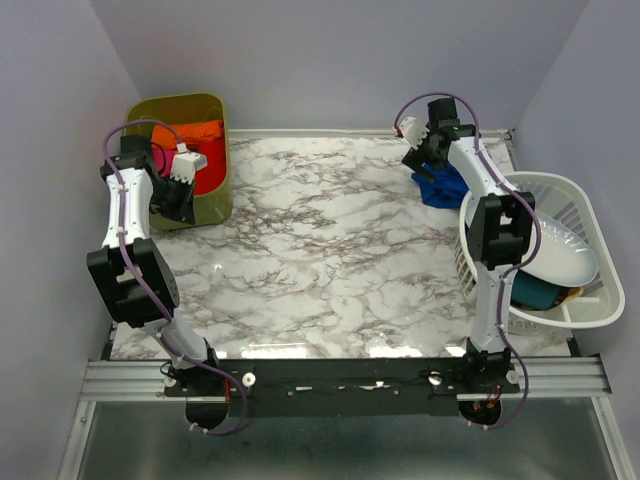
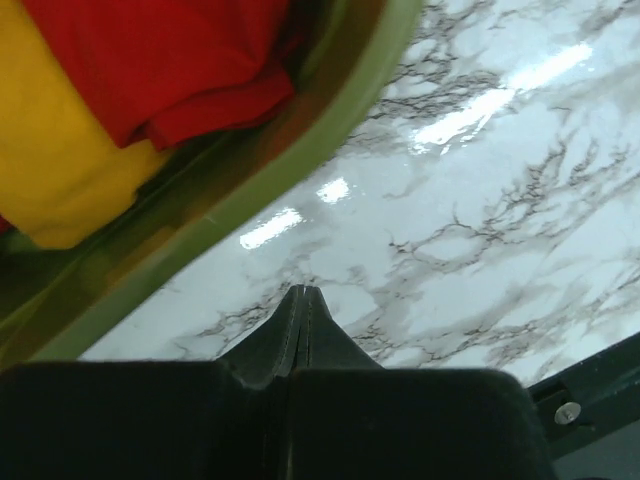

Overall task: Roll the t-shirts
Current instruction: Pick up the T-shirt at the corner of the board.

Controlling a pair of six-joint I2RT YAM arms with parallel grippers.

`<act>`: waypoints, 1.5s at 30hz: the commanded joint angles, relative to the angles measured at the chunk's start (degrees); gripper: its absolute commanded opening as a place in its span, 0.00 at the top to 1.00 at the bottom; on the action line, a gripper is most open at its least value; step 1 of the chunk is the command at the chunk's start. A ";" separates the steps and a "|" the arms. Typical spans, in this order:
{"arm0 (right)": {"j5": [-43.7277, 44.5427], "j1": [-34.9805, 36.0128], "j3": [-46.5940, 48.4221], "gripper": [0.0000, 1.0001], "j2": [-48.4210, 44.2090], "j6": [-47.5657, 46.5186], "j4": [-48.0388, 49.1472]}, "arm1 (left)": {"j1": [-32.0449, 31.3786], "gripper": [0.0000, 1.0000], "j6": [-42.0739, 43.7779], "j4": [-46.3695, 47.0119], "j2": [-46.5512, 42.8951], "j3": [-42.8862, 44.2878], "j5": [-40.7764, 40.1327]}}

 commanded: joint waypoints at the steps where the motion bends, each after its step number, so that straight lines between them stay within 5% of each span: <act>1: 2.87 0.38 1.88 0.06 2.90 -4.71 0.37 | 2.91 1.00 -5.41 9.37 2.79 1.55 -10.60; 3: 3.57 0.47 2.49 0.06 4.30 -5.77 0.46 | 4.14 1.00 -6.92 16.65 3.05 0.67 -18.65; 14: 4.71 0.73 5.93 0.09 9.58 -10.16 0.64 | 5.02 1.00 -12.11 24.16 1.30 0.76 -31.00; 21: 5.33 1.00 6.10 0.17 12.39 -12.53 2.13 | 4.94 1.00 -10.44 23.10 -5.27 -6.17 -28.28; 27: 6.39 1.44 6.54 0.48 13.54 -11.66 2.13 | 4.94 1.00 -10.53 23.64 -9.06 -8.39 -26.63; 32: 6.39 2.84 2.08 0.98 7.14 -7.72 3.53 | 4.15 1.00 -12.89 24.69 -14.07 -7.51 -16.00; 33: 6.04 3.37 1.02 0.99 5.12 -6.83 4.23 | 3.54 1.00 -14.82 25.21 -15.04 -5.86 -14.50; 34: 5.60 3.72 -0.21 0.99 3.28 -5.96 4.68 | 1.70 0.95 -15.53 25.48 -15.13 -4.71 -11.35; 35: 5.16 4.68 -1.88 0.99 -0.83 -4.82 5.38 | 0.64 0.74 -16.06 25.57 -15.14 -3.65 -10.10; 37: 4.28 5.91 -2.68 0.99 -4.46 -1.30 5.38 | -2.08 0.59 -17.29 26.27 -14.26 -0.75 -7.99; 38: 3.75 7.57 -2.60 0.99 -6.48 -0.16 4.51 | -4.97 0.44 -17.64 26.62 -13.73 0.13 -7.02; 45: -0.91 19.53 4.34 0.99 -22.29 8.54 -0.77 | -10.36 0.40 -26.07 38.81 -10.13 -1.61 -1.22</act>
